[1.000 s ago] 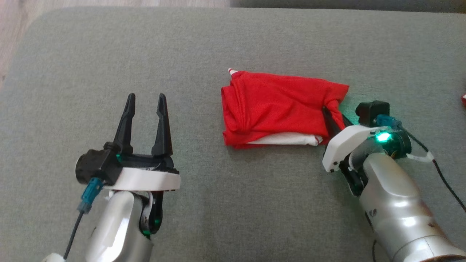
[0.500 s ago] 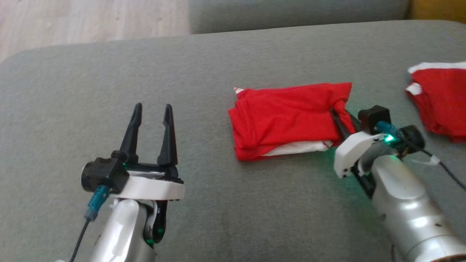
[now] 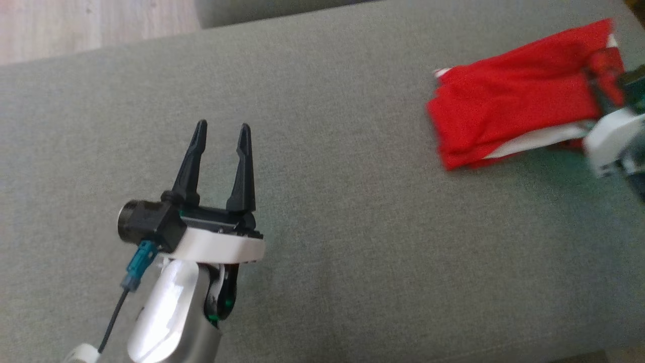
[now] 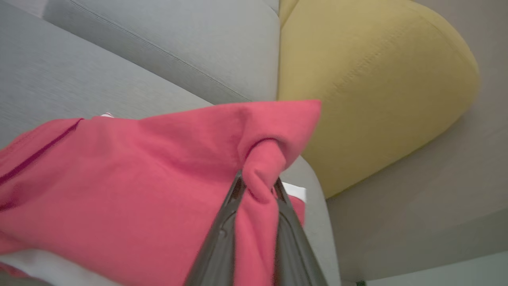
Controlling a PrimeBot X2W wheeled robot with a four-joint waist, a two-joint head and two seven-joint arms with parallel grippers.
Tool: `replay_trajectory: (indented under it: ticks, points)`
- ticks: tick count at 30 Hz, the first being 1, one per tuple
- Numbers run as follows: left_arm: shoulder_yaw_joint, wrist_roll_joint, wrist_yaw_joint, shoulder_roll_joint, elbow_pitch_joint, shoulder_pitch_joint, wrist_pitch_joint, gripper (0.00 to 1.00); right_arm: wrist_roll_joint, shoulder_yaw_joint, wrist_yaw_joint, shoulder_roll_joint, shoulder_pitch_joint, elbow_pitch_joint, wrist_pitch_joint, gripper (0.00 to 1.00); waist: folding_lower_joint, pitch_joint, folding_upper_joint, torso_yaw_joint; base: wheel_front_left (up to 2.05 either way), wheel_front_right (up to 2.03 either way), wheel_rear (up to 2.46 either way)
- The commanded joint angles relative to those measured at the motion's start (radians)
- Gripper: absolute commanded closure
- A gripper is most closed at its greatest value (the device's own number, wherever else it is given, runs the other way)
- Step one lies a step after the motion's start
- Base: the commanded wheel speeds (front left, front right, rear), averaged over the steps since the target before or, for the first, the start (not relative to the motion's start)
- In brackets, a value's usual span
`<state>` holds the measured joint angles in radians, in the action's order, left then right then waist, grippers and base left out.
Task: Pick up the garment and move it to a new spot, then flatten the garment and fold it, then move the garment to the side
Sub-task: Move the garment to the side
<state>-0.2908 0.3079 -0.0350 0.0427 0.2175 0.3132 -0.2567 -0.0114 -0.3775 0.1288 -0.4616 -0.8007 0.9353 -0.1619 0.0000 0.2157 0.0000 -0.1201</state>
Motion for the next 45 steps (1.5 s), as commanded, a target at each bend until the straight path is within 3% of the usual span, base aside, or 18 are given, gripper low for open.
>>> replay_trajectory:
  ticks: [1, 2, 4, 11, 20, 25, 26, 27, 36, 45]
  points:
    - [0.024, -0.009, 0.001, 0.008, -0.038, 0.048, -0.005, 0.0, 0.009, -0.01, 0.002, -0.069, -0.034, -0.031, 0.01, 1.0, 0.0, 0.035, 0.0, -0.01, 0.0, 0.0, 0.0]
    - [0.024, -0.009, 0.001, 0.008, -0.038, 0.048, -0.005, 0.0, 0.009, -0.01, 0.002, -0.069, -0.034, -0.031, 0.01, 1.0, 0.0, 0.035, 0.0, -0.01, 0.0, 0.0, 0.0]
    - [0.021, -0.011, -0.003, 0.008, -0.038, 0.067, -0.005, 0.0, 0.021, -0.017, 0.002, -0.151, -0.05, -0.039, 0.025, 1.0, 0.0, 0.06, 0.0, -0.006, 0.0, 0.0, 0.0]
    - [0.029, -0.017, -0.01, 0.008, -0.028, 0.093, -0.005, 0.0, 0.029, -0.006, 0.002, -0.258, -0.067, -0.041, 0.066, 1.0, 0.0, 0.095, 0.0, 0.001, 0.0, 0.0, 0.0]
    - [0.038, -0.026, -0.016, 0.008, -0.023, 0.113, -0.005, 0.0, -0.007, 0.06, 0.002, -0.313, -0.078, 0.0, 0.11, 1.0, 0.0, 0.137, 0.0, 0.018, 0.0, 0.0, 0.0]
    - [0.043, -0.028, -0.017, 0.008, -0.023, 0.119, -0.005, 0.0, -0.031, 0.116, 0.002, -0.302, -0.083, 0.025, 0.125, 1.0, 0.0, 0.15, 0.0, 0.028, 0.0, 0.0, 0.0]
    - [0.045, -0.029, -0.017, 0.008, -0.023, 0.119, -0.005, 0.0, -0.038, 0.132, 0.002, -0.298, -0.084, 0.027, 0.124, 0.57, 0.0, 0.151, 0.0, 0.029, 0.0, 0.0, 0.0]
    - [0.048, -0.03, -0.018, 0.008, -0.021, 0.119, -0.005, 0.0, -0.04, 0.152, 0.002, -0.29, -0.084, 0.035, 0.132, 0.0, 0.0, 0.151, 0.0, 0.029, 0.0, 0.0, 0.0]
    - [0.09, -0.03, -0.023, 0.008, -0.002, 0.084, -0.005, 0.0, -0.113, 0.293, 0.002, -0.176, -0.067, 0.002, 0.116, 0.0, 0.0, 0.055, 0.0, 0.017, 0.0, 0.0, 0.0]
    - [0.158, -0.035, -0.019, 0.008, -0.015, -0.006, -0.005, 0.0, -0.121, 0.381, 0.002, 0.068, -0.009, -0.163, 0.061, 0.0, 0.0, -0.112, 0.0, 0.004, 0.0, 0.0, 0.0]
